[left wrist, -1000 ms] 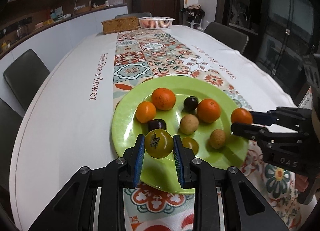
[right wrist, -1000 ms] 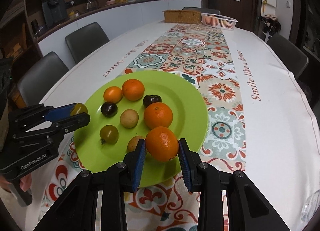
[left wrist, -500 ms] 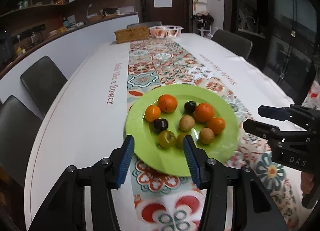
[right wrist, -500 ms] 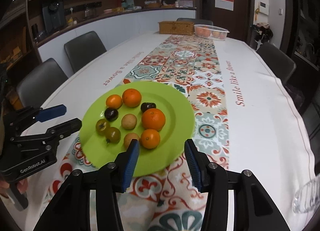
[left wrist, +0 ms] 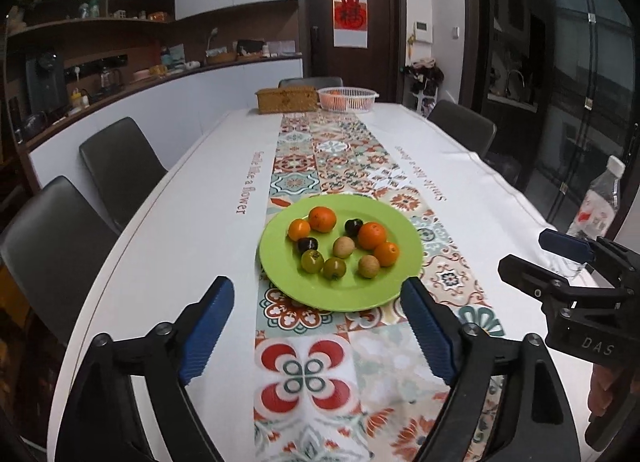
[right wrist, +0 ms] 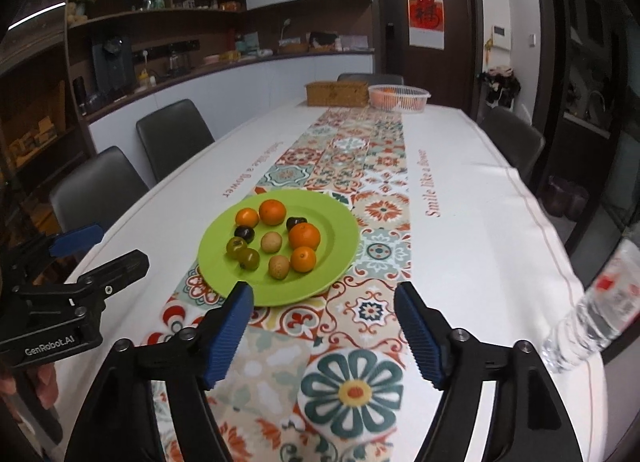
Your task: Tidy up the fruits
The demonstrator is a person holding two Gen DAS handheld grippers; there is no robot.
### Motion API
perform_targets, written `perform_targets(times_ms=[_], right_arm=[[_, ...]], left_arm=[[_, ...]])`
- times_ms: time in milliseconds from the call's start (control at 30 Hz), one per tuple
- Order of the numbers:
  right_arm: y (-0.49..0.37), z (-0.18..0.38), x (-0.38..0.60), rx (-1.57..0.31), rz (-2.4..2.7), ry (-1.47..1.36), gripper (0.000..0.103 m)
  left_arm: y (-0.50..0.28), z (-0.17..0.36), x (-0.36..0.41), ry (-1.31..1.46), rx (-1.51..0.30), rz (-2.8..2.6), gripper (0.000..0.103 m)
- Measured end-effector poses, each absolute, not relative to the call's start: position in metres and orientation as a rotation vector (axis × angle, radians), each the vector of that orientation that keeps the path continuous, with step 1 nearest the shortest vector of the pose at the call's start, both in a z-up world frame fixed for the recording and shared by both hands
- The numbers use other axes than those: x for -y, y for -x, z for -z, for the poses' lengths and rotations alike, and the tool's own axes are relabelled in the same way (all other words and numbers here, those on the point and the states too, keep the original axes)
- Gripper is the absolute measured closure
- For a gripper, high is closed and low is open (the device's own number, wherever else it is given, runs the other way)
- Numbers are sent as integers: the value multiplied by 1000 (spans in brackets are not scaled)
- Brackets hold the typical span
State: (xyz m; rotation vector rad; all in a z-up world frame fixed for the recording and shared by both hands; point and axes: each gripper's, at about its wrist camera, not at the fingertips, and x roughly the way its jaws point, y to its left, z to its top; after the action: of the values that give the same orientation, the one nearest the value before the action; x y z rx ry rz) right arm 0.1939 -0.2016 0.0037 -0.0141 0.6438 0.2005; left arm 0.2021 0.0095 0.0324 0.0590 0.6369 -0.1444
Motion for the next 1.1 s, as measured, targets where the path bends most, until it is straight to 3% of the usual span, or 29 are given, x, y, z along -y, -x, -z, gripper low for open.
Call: perform_targets(times_ms=[400,1100], right_arm=[[-133,-27,216,-578,-184,19,25],[-69,-30,230,-528,-183,6,25]], left_arm=[[-136,-57,4,-70,-554,144,7],[-83,-61,17,-93,-512,155,6]])
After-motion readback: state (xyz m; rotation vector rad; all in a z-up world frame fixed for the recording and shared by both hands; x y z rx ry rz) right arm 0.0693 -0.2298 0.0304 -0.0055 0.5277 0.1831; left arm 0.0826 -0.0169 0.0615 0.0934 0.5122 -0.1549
